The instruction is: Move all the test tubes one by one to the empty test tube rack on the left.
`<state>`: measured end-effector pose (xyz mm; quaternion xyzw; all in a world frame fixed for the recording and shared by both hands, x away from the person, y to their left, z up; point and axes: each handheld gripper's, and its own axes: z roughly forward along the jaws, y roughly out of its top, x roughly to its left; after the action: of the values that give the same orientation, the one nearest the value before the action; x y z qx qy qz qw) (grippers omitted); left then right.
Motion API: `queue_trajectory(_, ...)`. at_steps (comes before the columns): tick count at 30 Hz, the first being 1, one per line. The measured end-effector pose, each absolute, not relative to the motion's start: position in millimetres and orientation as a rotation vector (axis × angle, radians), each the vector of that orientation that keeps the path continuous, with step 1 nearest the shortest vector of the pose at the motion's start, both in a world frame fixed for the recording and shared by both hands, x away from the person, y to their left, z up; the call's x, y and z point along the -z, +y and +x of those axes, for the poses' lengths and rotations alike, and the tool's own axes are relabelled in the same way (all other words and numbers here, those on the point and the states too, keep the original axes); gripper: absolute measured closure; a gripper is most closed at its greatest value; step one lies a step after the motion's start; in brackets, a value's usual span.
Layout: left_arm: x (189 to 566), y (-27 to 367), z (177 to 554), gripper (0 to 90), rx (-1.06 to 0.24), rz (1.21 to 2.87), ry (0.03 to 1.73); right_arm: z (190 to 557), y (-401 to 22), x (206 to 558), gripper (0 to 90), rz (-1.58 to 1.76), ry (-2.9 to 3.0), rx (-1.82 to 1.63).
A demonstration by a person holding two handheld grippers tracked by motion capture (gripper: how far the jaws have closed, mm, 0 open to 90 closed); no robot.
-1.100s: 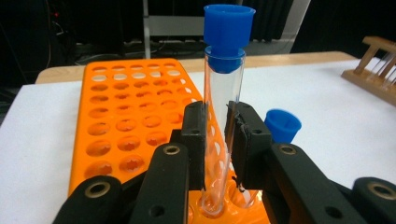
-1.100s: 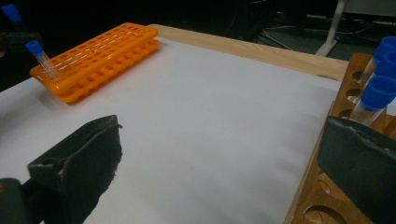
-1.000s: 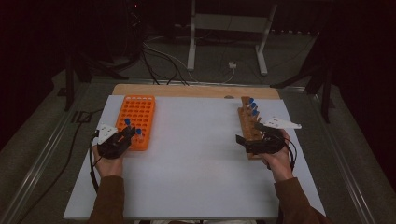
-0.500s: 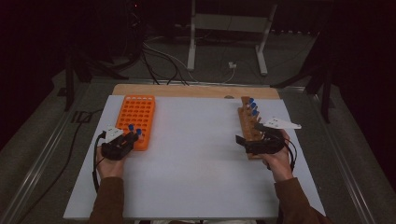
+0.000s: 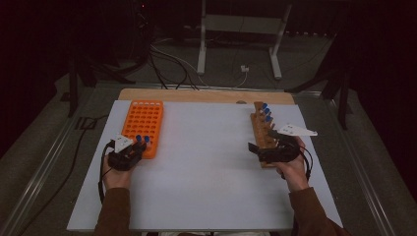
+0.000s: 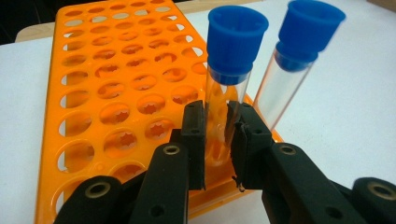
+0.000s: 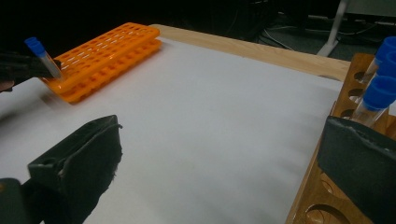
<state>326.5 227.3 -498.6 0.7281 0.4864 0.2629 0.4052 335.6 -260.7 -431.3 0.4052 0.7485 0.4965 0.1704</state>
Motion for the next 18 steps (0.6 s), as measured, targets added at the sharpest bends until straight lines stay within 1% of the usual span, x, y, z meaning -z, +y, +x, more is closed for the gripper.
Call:
queue_trajectory(8,497.4,226.3,326.8,76.2,-0.663,1.83,1.248,336.0,-260.6,431.7,0.0,1.149,2.129,-1.409)
queue_trajectory(12,496.6,229.3,326.3,67.9,-0.661,1.81,1.27,336.0,-261.6,431.4,0.0,1.155,2.126,-1.413)
queue_trajectory(18,490.8,235.2,319.9,61.9,-0.643,1.765,1.259,335.9,-261.7,431.5,0.0,1.153,2.128,-1.413)
